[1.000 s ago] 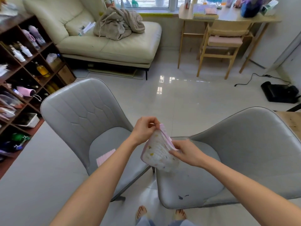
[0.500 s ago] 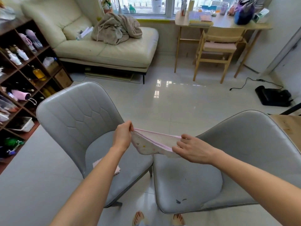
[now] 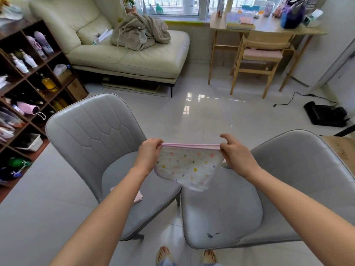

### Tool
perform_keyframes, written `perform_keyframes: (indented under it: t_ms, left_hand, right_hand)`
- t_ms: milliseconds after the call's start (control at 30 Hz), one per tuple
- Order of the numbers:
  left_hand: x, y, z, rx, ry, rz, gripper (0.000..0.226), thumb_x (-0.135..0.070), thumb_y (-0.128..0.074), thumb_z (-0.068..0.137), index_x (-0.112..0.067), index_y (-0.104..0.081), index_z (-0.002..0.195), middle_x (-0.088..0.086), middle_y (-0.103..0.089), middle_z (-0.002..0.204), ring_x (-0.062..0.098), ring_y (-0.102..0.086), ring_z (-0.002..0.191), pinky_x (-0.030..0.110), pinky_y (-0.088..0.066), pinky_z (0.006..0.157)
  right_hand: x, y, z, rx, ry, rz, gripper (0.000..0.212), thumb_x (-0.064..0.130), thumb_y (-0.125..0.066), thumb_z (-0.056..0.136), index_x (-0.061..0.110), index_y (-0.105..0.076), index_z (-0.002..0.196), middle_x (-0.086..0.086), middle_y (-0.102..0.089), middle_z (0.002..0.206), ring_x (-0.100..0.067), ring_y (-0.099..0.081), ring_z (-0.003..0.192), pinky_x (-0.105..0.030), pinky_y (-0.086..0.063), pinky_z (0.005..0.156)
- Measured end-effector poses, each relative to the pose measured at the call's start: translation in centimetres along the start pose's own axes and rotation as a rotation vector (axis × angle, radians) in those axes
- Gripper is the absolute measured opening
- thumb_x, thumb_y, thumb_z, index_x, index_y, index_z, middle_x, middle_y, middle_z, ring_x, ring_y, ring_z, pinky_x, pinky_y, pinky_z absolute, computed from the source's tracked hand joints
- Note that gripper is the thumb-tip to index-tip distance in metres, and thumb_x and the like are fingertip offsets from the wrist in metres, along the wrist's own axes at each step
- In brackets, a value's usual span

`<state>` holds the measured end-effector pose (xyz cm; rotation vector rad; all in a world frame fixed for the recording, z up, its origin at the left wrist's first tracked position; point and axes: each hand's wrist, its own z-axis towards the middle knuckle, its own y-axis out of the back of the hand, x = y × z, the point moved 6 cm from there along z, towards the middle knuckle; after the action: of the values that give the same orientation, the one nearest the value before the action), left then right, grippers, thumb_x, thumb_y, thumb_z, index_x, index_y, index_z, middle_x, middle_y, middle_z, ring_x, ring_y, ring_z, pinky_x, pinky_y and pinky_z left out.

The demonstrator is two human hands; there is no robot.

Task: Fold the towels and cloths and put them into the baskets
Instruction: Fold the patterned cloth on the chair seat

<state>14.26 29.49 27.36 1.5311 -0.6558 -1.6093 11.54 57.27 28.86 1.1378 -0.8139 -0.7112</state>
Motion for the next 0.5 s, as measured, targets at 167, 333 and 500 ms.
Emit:
perform_keyframes:
  t_ms: [167,333,500]
  left_hand:
    - [0.0,-5.5,-2.8,0.438,-0.033,0.184,0.016,-0.022,-0.061,0.092,-0.011,-0.072,0.097,0.010,-0.070,0.096,0.029,-0.063,0.092,0.032,-0.048,0.077]
    - [0.7,-11.8,-9.2,1.003,0.096,0.128,0.009,-0.019,-0.065,0.090,-0.013,-0.070,0.095,0.004,-0.065,0.086,0.015,-0.060,0.072,0.020,-0.045,0.061]
    - [0.6,-16.8,-12.1,1.116,0.187,0.062,0.015,-0.016,-0.061,0.092,-0.014,-0.060,0.077,0.007,-0.061,0.079,0.021,-0.063,0.069,0.025,-0.050,0.065]
  right_hand:
    - [-1.1,-4.5,-3.2,0.454,-0.128,-0.155,0.016,-0.002,-0.043,0.088,0.011,-0.048,0.095,-0.012,-0.058,0.099,-0.032,-0.054,0.095,-0.036,-0.038,0.067]
    - [-1.8,-8.4,-8.8,0.800,-0.140,-0.174,0.029,-0.004,-0.045,0.083,0.010,-0.060,0.104,-0.012,-0.058,0.094,-0.032,-0.059,0.092,-0.033,-0.043,0.071]
    - [-4.3,-11.0,-11.7,0.912,-0.256,-0.201,0.027,-0.001,-0.046,0.088,0.005,-0.062,0.109,-0.017,-0.062,0.114,-0.033,-0.062,0.104,-0.032,-0.047,0.078]
